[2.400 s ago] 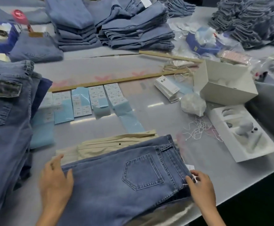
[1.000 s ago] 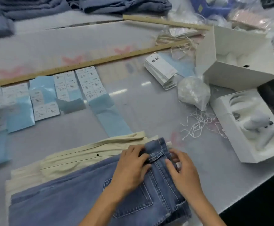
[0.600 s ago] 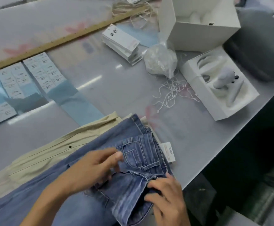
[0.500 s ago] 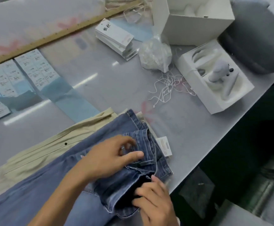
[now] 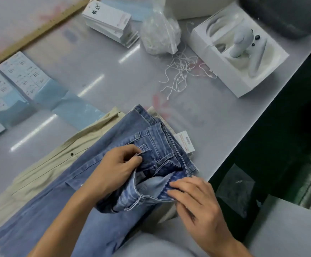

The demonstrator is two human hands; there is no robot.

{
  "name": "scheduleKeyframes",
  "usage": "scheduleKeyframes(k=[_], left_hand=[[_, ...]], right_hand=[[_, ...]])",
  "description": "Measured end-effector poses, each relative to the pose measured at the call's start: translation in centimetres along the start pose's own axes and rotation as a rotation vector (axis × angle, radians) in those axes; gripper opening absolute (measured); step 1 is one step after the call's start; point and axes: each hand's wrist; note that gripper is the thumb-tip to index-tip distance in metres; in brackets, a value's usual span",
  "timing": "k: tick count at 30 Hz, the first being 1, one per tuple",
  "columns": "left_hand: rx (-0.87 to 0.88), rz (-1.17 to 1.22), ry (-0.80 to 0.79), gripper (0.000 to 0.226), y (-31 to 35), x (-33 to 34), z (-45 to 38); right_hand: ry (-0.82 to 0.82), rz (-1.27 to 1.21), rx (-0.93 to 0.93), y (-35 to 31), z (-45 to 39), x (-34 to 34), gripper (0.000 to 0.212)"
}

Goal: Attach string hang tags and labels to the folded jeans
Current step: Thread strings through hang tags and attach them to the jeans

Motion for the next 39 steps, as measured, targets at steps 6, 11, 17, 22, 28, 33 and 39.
scheduleKeyframes(k=[6,11,17,22,28,33,39], left_hand=[[-0.235,0.493,0.062,0.015,-1.6,-0.1,1.4],[-0.218,0.529,0.08,0.011,-2.1,-0.5,1.8],[-0.198,0.495,-0.024,0.04,-1.8,-0.8,2.7],[0.146,-0.013,-0.114,0.033,-0.3,0.4,2.7],[0.452,-0.718,0.055,0.017,1.8,3.5,0.7],[0.096,-0.221,0.314,0.024,-1.5,2.7,0.9],[-0.009,0.031,0.585,0.03,-3.6,3.2,2.9]], right_hand=[[-0.125,-0.017,-0.055,-1.0,-0.1,-1.8,0.022],[-0.276,0.107,-0.219,-3.9,0.4,-1.7,0.036],[-0.461,0.242,-0.263,-6.8,0.0,-0.1,0.036],[-0.369,0.138,-0.135,-6.8,-0.8,-0.1,0.032],[-0.272,-0.049,-0.054,-6.3,-0.9,-1.0,0.033],[-0.101,-0.207,0.559,-3.0,-2.2,-1.4,0.024],[-0.191,-0.386,0.973,2.2,-6.4,0.7,0.031]])
Point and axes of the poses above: each hand's wrist, its own z-axis away from the middle knuckle, its own x-axis out of the palm, y = z × x, and after that the axes turned 2 degrees about x, right-handed
